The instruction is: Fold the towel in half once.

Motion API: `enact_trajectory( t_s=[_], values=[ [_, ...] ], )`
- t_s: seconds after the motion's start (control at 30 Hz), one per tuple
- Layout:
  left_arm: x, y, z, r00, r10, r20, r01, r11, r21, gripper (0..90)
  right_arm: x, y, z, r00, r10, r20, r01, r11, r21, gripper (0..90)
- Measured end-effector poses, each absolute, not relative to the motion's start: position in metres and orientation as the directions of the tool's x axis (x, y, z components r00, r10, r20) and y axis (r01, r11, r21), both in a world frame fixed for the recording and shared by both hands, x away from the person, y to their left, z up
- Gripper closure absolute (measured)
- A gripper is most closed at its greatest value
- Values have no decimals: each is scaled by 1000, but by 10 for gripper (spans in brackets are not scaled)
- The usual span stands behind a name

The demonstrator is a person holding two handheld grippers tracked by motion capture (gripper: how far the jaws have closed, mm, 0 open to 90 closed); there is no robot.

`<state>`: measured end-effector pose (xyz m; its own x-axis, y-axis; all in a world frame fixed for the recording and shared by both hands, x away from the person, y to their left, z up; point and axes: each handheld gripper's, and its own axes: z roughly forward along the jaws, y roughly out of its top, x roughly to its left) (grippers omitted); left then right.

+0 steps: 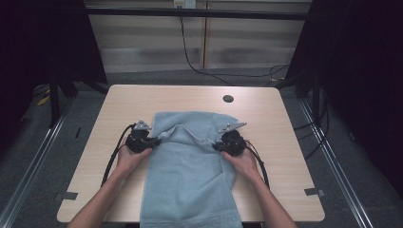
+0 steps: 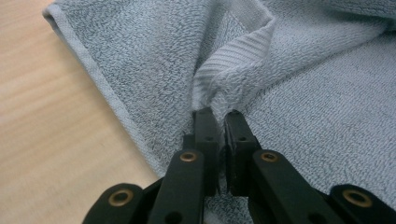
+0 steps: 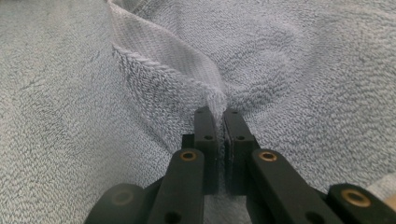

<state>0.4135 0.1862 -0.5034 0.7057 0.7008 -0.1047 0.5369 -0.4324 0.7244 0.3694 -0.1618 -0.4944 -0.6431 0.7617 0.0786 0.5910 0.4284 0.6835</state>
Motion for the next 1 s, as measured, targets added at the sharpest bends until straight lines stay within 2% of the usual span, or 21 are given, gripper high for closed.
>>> enact_trajectory(
  t_s=[0.27, 0.33, 0.43, 0.57, 0.7, 0.8, 1.0],
  values=[
    [443, 170, -505, 666, 736, -120, 558, -385, 735, 859, 398, -168, -494, -566, 822, 67, 632, 380, 675, 865],
    [446, 167, -501, 659, 746, -94, 554, -398, 731, 860, 403, -170, -493, -550, 831, 76, 639, 361, 679, 866],
    [446, 175, -491, 641, 755, -142, 560, -333, 759, 861, 405, -177, -481, -545, 831, 114, 617, 305, 725, 867],
    [444, 195, -462, 631, 764, -134, 521, -289, 803, 861, 400, -196, -439, -544, 824, 159, 543, 201, 815, 867],
    [437, 213, -427, 630, 762, -148, 474, -227, 851, 861, 394, -212, -391, -544, 824, 161, 450, 124, 884, 867],
    [431, 220, -401, 645, 748, -157, 432, -187, 882, 861, 390, -216, -357, -552, 822, 140, 393, 108, 913, 867],
    [413, 225, -343, 672, 735, -92, 317, -173, 933, 861, 388, -214, -308, -568, 817, 99, 300, 94, 949, 867]
  ],
)
